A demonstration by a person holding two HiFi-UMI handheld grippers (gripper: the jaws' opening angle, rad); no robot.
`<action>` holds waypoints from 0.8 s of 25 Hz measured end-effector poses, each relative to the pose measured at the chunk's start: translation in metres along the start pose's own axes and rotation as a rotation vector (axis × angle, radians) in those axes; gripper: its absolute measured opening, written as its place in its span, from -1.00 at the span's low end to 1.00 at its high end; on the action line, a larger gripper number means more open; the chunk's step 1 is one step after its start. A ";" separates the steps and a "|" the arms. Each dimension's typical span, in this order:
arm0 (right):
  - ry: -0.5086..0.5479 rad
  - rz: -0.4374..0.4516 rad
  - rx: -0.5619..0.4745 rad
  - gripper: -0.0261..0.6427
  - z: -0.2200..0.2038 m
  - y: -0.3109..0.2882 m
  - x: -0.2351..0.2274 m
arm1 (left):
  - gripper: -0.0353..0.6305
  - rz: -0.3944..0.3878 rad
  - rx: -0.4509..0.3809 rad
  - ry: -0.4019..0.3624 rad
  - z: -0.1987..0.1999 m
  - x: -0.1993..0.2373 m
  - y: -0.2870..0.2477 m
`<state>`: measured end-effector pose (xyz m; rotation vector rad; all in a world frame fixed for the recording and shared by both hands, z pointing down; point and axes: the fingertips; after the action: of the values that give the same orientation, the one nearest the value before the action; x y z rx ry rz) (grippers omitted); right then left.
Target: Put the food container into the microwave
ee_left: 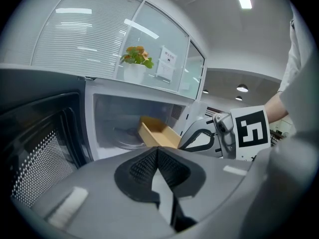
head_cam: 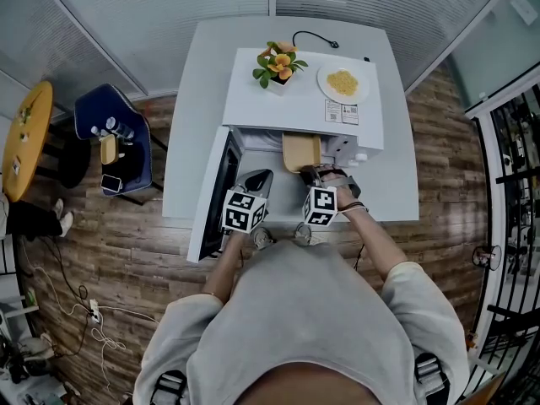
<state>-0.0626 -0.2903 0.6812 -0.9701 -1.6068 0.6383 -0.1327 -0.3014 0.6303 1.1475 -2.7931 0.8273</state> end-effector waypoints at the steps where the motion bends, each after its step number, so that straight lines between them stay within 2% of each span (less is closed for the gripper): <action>1: 0.010 0.000 0.005 -0.87 0.000 -0.001 0.000 | -0.86 -0.001 -0.001 -0.001 0.000 -0.001 0.000; 20: 0.009 0.002 0.020 -0.87 0.003 -0.016 -0.016 | -0.86 0.021 -0.014 0.006 0.002 0.006 0.006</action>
<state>-0.0684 -0.3121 0.6849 -0.9590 -1.5888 0.6489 -0.1412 -0.3027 0.6270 1.1130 -2.8062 0.8108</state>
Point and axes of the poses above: the fingertips, and each gripper's own axes: y backward along the fingers, x to its left, z out of its top, and after that the axes turned 3 degrees about z, right-handed
